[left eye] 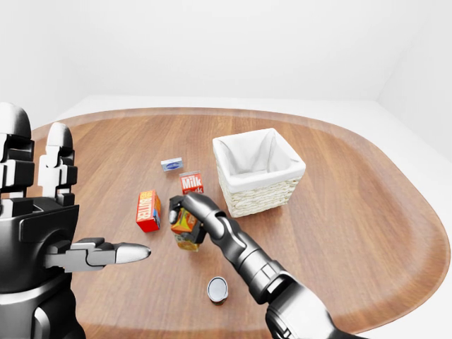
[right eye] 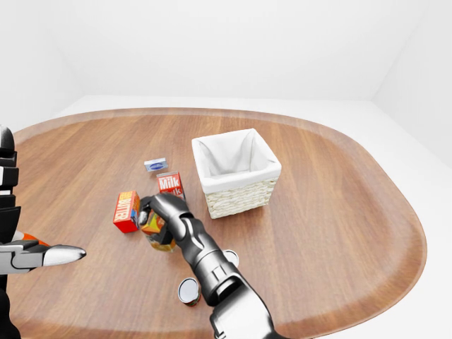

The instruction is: Pick up the orange juice, and put it in the basket.

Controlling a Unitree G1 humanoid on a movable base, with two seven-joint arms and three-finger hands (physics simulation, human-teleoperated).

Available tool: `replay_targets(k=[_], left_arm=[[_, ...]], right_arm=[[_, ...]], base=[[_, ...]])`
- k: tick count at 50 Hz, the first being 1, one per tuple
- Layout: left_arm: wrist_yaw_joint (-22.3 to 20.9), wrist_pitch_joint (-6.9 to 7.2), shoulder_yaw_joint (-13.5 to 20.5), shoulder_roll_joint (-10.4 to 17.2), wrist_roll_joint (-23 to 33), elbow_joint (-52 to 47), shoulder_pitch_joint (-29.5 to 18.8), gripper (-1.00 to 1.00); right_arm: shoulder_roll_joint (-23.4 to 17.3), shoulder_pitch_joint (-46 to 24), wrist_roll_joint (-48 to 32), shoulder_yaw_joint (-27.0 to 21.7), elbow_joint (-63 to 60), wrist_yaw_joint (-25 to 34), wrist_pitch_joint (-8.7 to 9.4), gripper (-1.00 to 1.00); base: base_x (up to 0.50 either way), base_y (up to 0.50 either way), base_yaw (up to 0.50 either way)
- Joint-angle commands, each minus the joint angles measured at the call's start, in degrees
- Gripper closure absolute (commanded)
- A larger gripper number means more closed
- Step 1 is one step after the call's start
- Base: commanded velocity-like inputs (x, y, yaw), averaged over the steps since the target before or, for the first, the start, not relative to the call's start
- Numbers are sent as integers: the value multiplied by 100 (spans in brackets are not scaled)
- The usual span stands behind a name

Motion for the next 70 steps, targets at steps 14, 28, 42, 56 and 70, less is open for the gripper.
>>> replay_targets(k=[14, 28, 42, 56, 70], left_arm=[[-9, 0, 17, 4, -13, -6, -1, -100], [-9, 0, 6, 6, -4, 19, -2, -100], [13, 0, -12, 16, 6, 60, -30, -100], [10, 0, -9, 15, -3, 46, -12, -100], [10, 0, -1, 18, -12, 49, -16, -100]], right_arm=[[33, 53, -141, 34, -1183, 368, -2, 100], [-30, 40, -183, 40, -1689, 728, -2, 100], [-57, -184, -172, -24, -2003, 1089, -2, 100], [-137, -798, -36, -176, -2136, 1315, -2, 100], [-346, -1638, 243, -389, -2053, 1398, -2, 100]], base=[[0, 0, 0], [0, 0, 0], [0, 0, 0], [0, 0, 0], [0, 0, 0]])
